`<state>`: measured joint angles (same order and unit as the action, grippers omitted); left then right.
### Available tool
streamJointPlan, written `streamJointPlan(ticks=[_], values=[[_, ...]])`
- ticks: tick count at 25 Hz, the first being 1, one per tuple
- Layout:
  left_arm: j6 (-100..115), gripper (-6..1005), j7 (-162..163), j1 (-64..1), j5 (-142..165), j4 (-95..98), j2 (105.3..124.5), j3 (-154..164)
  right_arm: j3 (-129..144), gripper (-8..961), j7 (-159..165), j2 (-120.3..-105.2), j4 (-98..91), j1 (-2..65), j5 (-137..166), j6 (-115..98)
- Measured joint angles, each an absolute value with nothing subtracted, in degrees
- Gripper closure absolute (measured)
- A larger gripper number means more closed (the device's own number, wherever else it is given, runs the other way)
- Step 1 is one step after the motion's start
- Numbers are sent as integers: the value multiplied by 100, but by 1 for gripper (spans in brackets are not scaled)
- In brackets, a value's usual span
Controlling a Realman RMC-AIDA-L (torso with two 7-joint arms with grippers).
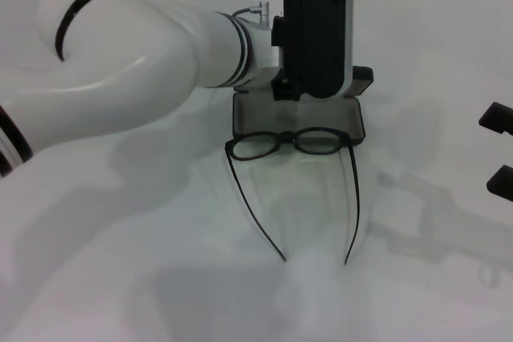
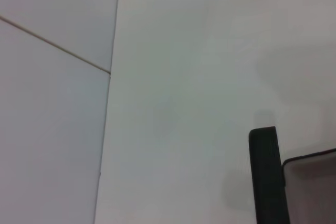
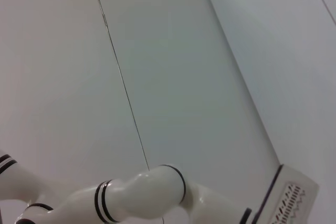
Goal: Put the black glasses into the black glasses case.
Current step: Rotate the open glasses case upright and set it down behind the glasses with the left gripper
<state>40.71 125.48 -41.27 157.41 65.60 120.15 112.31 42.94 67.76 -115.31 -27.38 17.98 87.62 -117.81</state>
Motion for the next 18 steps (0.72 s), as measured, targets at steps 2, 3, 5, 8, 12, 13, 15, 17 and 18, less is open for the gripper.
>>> streamJointPlan(ticks=[2,3,5,8,12,13,15,17,18], values=[[4127,598,12528,-4069,15741,6700,12011,11218,4291,112,6776,-11531,-2737,1799,8761,-11779],[4160,597,12514,-4030,15742,6787,12011,11213,4289,112,6776,-11531,-2736,1799,8760,-11778],[4190,595,12507,-3994,15751,6866,12010,11213,4277,112,6776,-11531,-2735,1800,8757,-11777],[4202,592,12504,-3989,15764,6841,12007,11211,4271,112,6776,-11531,-2733,1802,8755,-11777],[4130,590,12503,-4053,15752,6572,12009,11205,4283,112,6776,-11531,-2733,1802,8754,-11776],[4113,590,12503,-4058,15742,6534,12010,11205,4285,112,6776,-11531,-2731,1802,8753,-11777],[4087,590,12504,-4056,15729,6489,12013,11219,4286,112,6776,-11531,-2714,1802,8753,-11777],[4073,590,12504,-4050,15722,6454,12018,11236,4278,112,6776,-11531,-2686,1802,8753,-11777],[4071,590,12504,-4044,15719,6444,12019,11240,4274,112,6776,-11531,-2674,1802,8753,-11777]])
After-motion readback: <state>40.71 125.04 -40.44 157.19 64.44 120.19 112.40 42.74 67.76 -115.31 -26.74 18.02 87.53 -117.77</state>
